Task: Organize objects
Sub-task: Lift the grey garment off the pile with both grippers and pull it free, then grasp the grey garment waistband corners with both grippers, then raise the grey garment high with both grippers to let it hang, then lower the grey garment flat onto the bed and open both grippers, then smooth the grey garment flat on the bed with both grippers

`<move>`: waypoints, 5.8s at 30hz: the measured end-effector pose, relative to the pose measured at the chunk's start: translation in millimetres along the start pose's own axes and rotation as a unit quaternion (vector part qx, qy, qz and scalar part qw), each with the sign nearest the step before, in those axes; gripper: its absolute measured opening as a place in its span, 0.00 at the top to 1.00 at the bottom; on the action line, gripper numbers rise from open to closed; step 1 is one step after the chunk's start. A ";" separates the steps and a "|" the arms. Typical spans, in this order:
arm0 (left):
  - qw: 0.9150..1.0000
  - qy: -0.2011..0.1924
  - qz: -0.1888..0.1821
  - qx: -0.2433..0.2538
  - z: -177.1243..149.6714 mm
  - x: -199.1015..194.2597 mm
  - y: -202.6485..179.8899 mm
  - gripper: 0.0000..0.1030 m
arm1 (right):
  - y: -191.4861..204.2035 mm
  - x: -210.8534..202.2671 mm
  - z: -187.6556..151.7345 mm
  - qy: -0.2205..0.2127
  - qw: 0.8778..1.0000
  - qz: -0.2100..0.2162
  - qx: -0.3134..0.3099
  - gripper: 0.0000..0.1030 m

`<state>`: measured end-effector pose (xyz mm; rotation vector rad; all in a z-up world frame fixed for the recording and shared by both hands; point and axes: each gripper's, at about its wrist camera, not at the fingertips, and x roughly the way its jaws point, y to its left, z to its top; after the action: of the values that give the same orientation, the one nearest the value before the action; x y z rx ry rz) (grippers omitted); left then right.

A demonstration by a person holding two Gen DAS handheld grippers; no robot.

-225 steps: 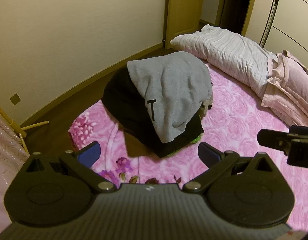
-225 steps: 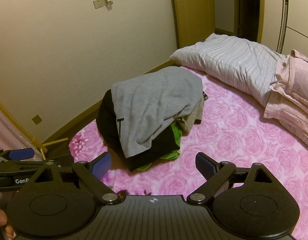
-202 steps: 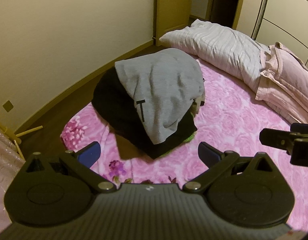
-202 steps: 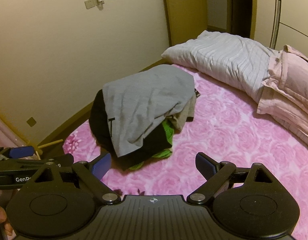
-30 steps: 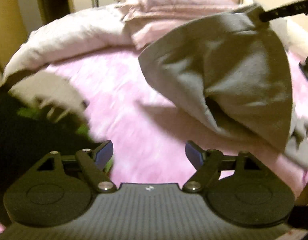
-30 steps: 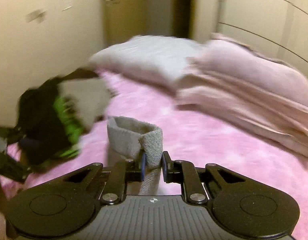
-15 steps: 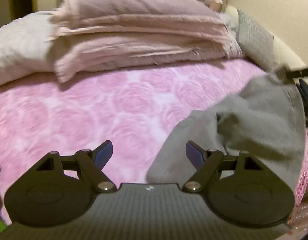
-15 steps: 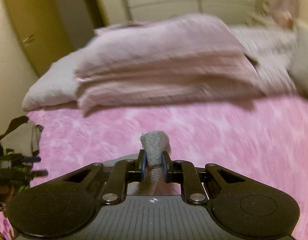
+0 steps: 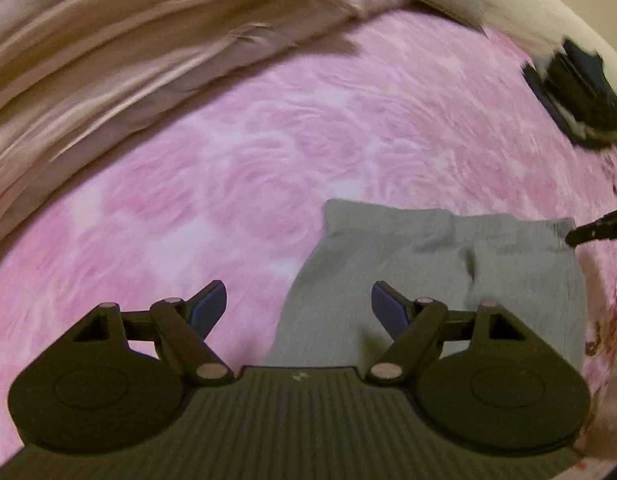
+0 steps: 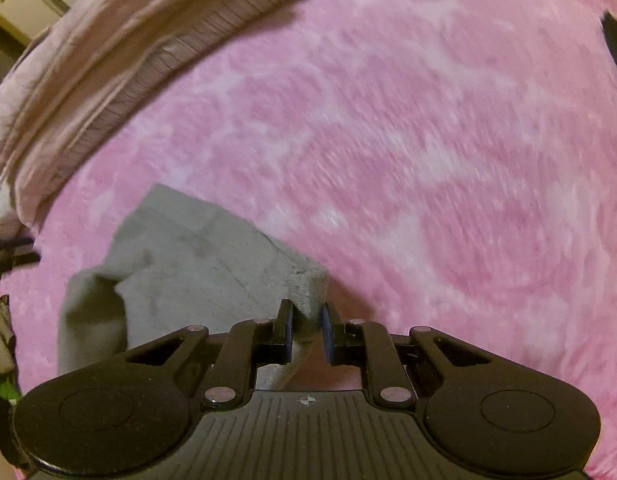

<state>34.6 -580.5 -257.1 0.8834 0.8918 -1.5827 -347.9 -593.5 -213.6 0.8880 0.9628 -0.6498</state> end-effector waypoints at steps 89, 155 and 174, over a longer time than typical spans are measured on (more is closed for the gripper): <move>0.867 -0.485 0.117 -0.008 -21.3 -549.3 -243.3 0.96 | 208.0 -489.5 -29.4 -0.485 0.823 0.116 -0.272 0.93; 0.996 -0.004 -0.075 -0.046 -251.7 -95.6 -307.9 0.78 | 28.1 -60.8 -265.1 -0.010 0.981 0.005 -0.193 0.47; 0.989 -0.014 -0.128 -0.078 -280.0 -79.6 -296.4 0.97 | 60.3 15.3 -241.2 -0.031 0.966 0.182 -0.183 0.47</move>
<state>-217.7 -251.3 -281.0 0.6532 1.1287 -1.7120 -392.9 -356.4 -275.2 0.6841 0.8015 -0.1736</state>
